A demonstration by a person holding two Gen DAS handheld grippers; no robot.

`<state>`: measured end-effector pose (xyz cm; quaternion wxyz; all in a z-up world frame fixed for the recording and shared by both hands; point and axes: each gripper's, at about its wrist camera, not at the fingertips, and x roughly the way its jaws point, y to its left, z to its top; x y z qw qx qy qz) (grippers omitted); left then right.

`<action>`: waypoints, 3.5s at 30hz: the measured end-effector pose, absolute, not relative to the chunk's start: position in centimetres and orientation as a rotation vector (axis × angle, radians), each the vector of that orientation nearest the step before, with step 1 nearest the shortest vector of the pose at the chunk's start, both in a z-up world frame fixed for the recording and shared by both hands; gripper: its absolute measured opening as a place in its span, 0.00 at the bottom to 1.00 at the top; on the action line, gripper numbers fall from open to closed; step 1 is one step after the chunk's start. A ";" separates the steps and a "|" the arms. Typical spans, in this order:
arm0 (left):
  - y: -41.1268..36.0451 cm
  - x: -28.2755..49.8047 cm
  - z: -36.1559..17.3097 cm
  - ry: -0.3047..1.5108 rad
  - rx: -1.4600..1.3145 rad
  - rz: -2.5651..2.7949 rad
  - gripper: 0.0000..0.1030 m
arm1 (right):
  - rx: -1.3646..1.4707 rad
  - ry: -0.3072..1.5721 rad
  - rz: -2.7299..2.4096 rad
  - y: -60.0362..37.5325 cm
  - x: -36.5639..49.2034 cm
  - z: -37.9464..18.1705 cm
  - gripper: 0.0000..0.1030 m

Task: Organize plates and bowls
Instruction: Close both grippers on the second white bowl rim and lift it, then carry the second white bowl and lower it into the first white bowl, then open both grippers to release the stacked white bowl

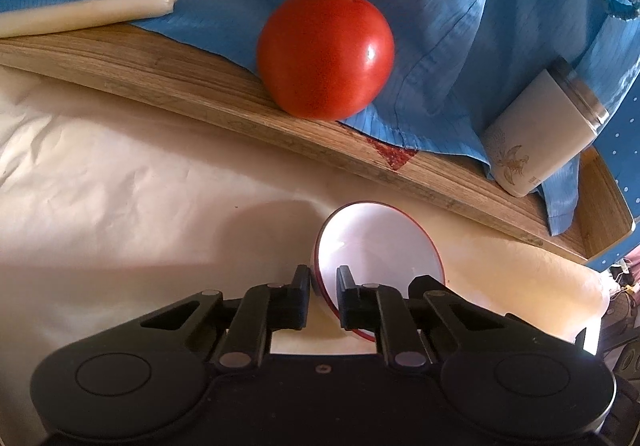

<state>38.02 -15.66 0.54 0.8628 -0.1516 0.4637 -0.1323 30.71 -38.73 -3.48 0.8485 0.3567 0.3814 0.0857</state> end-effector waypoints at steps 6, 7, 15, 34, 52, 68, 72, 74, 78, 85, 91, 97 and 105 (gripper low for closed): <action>-15.9 37.4 0.8 0.949 -0.307 -0.272 0.12 | 0.760 0.815 0.181 -38.5 30.5 -3.5 0.17; -15.7 37.2 0.9 0.943 -0.304 -0.269 0.12 | 0.756 0.813 0.187 -38.4 30.4 -3.3 0.17; -13.7 36.0 2.6 0.920 -0.335 -0.293 0.12 | 0.741 0.779 0.233 -37.6 29.7 -1.7 0.17; -5.2 29.0 7.9 0.814 -0.382 -0.317 0.13 | 0.631 0.737 0.352 -30.2 25.4 4.7 0.17; 6.9 22.4 6.5 0.801 -0.421 -0.236 0.13 | 0.429 0.838 0.483 -17.8 21.7 5.3 0.17; 7.7 21.3 4.5 0.841 -0.343 -0.228 0.14 | 0.280 0.913 0.473 -14.3 20.8 4.0 0.17; 7.6 21.3 4.4 0.847 -0.333 -0.227 0.14 | 0.273 0.916 0.471 -14.1 20.6 3.9 0.17; 7.6 21.3 4.3 0.849 -0.331 -0.227 0.14 | 0.269 0.915 0.471 -14.0 20.5 4.0 0.17; 7.6 21.3 4.2 0.854 -0.323 -0.222 0.14 | 0.264 0.914 0.474 -13.8 20.3 4.0 0.17; 7.6 21.2 4.2 0.855 -0.314 -0.215 0.14 | 0.268 0.915 0.481 -13.6 20.3 3.8 0.17; 7.5 21.3 4.3 0.854 -0.307 -0.215 0.14 | 0.272 0.923 0.474 -13.5 20.3 3.7 0.17; 7.0 21.8 4.1 0.862 -0.310 -0.205 0.15 | 0.289 0.921 0.463 -13.7 20.4 3.6 0.19; 6.9 22.1 4.0 0.877 -0.324 -0.203 0.19 | 0.310 0.921 0.478 -14.2 20.4 3.6 0.20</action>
